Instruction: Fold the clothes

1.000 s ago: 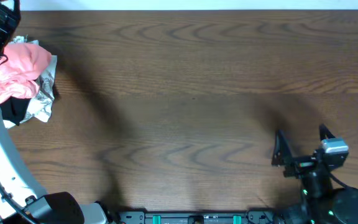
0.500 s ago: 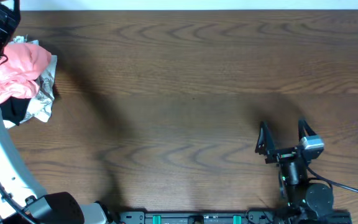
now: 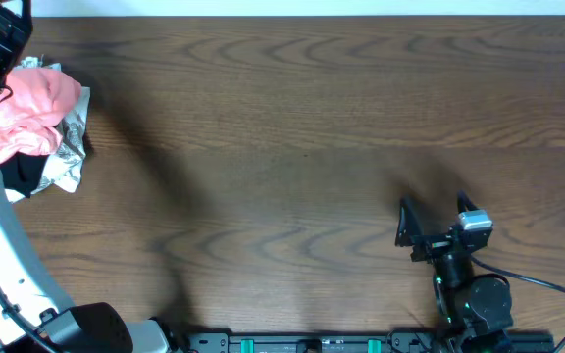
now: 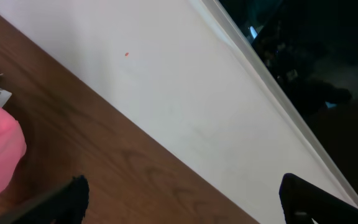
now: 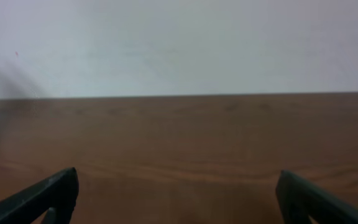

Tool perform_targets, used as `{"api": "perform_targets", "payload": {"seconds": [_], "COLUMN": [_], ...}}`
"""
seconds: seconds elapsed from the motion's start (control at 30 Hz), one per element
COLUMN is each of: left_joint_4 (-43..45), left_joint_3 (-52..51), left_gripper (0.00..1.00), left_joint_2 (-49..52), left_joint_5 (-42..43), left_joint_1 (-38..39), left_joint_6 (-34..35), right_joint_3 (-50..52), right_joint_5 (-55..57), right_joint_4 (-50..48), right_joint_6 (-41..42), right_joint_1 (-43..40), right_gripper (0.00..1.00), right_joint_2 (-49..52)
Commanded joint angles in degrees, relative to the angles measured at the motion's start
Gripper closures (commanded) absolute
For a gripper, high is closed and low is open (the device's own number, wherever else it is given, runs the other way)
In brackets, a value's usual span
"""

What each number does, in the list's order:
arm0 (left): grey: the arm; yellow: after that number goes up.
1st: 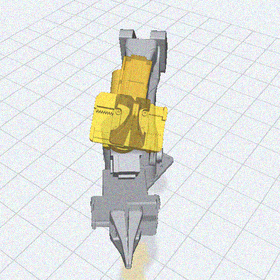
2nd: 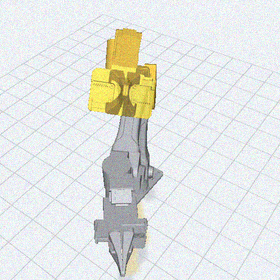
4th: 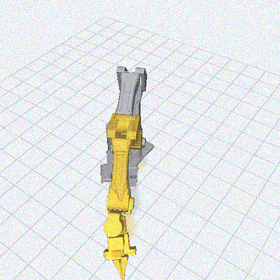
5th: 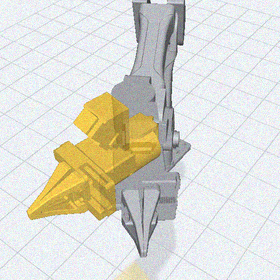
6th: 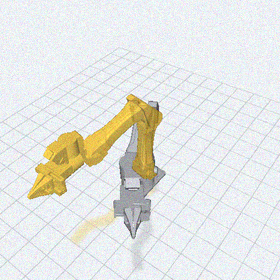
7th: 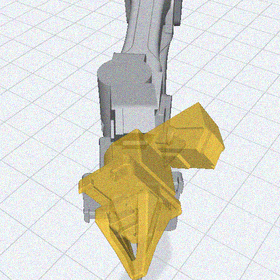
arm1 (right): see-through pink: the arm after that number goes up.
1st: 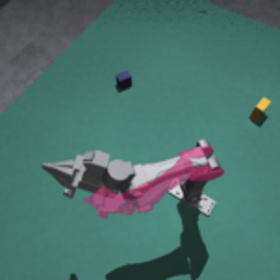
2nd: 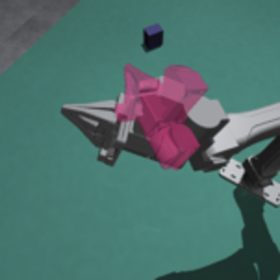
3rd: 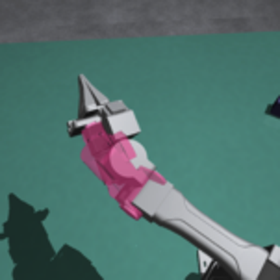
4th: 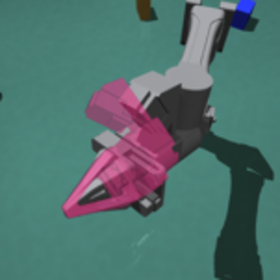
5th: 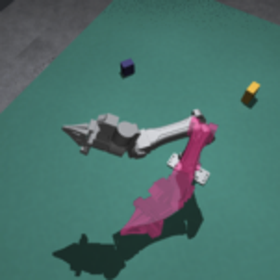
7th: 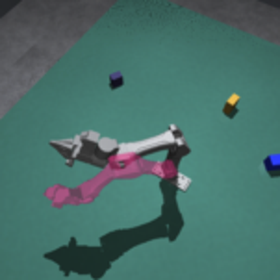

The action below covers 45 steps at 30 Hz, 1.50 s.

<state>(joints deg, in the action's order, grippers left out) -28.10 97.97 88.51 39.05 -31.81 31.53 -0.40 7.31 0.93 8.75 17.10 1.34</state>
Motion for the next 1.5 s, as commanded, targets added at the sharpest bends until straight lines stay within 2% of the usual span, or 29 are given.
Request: {"api": "perform_targets", "payload": {"seconds": [0.0,1.07,1.27,1.47], "left_joint_4": [0.1,0.1,0.1,0.1], "left_joint_3": [0.4,0.4,0.4,0.0], "left_gripper": [0.02,0.02,0.02,0.02], "left_joint_2": [0.3,0.4,-1.0,-6.4], "left_joint_5": [0.6,0.6,0.6,0.6], "left_joint_1": [-0.1,-0.1,2.4,11.6], "left_joint_6": [0.1,0.1,0.1,0.1], "right_joint_3": [0.1,0.1,0.1,0.1], "right_joint_5": [-0.3,-1.7,-1.7,-1.7], "right_joint_4": [1.6,2.7,2.7,2.7], "right_joint_6": [0.2,1.1,1.1,1.1], "right_joint_1": [0.1,0.1,0.1,0.1], "right_gripper": [0.01,0.01,0.01,0.01], "right_joint_2": [-0.5,-0.5,-0.5,-0.5]}}
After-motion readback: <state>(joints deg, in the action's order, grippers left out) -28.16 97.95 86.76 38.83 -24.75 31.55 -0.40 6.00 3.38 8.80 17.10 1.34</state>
